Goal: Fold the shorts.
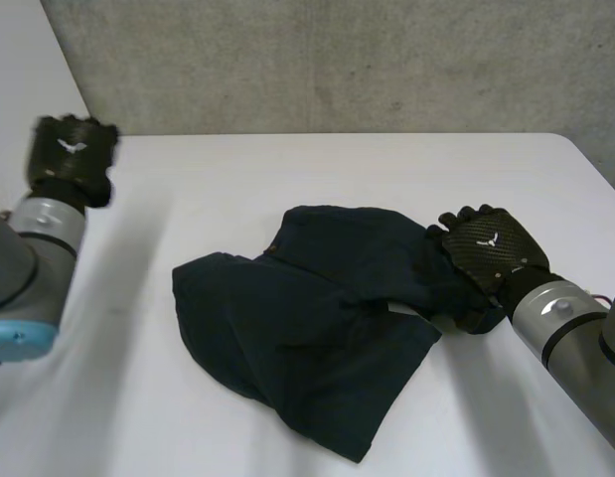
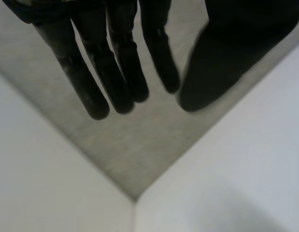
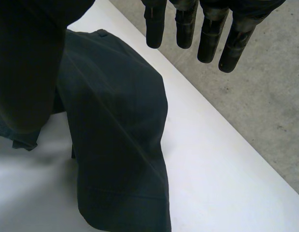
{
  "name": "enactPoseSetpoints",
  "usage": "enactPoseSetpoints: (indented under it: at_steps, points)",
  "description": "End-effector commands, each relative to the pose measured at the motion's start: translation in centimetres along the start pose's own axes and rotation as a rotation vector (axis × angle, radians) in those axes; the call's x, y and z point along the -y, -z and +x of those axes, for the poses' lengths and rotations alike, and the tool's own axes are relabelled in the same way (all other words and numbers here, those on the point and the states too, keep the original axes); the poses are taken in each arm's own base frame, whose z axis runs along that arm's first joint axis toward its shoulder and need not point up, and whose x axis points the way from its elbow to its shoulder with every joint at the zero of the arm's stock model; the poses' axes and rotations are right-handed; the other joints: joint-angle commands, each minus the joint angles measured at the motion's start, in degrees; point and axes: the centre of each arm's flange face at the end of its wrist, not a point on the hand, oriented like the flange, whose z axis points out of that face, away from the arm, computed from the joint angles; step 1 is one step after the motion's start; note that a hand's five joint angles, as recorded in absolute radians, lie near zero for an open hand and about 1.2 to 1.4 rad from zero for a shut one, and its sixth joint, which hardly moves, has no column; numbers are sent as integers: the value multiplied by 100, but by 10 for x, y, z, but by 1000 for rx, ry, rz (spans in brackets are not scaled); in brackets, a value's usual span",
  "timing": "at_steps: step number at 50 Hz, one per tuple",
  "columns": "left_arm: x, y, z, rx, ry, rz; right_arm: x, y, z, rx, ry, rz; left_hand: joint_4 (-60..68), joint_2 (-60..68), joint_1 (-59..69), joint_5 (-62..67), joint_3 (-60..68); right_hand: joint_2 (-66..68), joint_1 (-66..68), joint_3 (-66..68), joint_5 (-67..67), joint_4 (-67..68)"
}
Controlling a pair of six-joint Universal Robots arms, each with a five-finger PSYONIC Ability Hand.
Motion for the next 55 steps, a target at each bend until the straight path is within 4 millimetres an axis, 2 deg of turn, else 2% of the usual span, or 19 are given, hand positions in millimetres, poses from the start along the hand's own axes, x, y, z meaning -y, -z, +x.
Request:
enactPoseSetpoints:
  at_steps: [1, 3, 8, 13, 19, 28, 43, 47, 48, 50, 54, 55]
  points:
    - [-19, 40, 55, -311, 16, -80, -3, -1, -1, 0, 0, -1, -4066, -3920, -3642, -3983, -4036, -261, -154, -195, -382, -338]
    - [-26, 44, 58, -355, 25, -104, -4, -1, -1, -2, 0, 0, -4083, -3937, -3659, -4000, -4054, -261, -154, -195, -382, -338]
    - [-59, 43, 50, -418, 60, -201, -5, -2, -2, 0, 0, -1, -3714, -3568, -3290, -3631, -3684, -261, -154, -195, -382, -338]
    - [-76, 39, 44, -433, 34, -239, -6, -2, -2, 2, 0, -5, -3562, -3416, -3138, -3479, -3532, -261, -154, -195, -382, -338]
    - [-91, 36, 49, -456, -39, -257, -7, -2, -3, 1, 1, -1, -3478, -3332, -3054, -3395, -3448, -261, -154, -195, -382, -338]
    - [-97, 34, 58, -484, -48, -260, -11, -4, -5, 9, 0, -14, -3208, -3063, -2784, -3125, -3179, -261, -154, -195, -382, -338]
    - [-85, 28, 76, -519, -55, -198, -18, -8, -9, 19, 11, -36, -2704, -2558, -2280, -2621, -2674, -261, -154, -195, -382, -338]
    - [-80, 25, 84, -535, -56, -175, -17, -8, -9, 16, 13, -31, -1581, -1436, -1157, -1499, -1552, -261, -154, -195, -382, -338]
    - [-80, 23, 87, -536, -58, -173, -17, -8, -9, 16, 13, -31, 122, 268, 546, 205, 151, -261, -154, -195, -382, -338]
    - [-80, 19, 88, -528, -62, -168, -17, -8, -9, 16, 13, -31, 2549, 2694, 2973, 2631, 2578, -261, -154, -195, -382, -338]
    - [-79, 1, 76, -416, -84, -181, -18, -8, -9, 17, 13, -32, 2559, 2705, 2983, 2642, 2589, -261, -154, -195, -382, -338]
    - [-77, -10, 63, -328, -97, -192, -18, -8, -9, 17, 13, -32, 2559, 2705, 2983, 2642, 2589, -261, -154, -195, -382, -338]
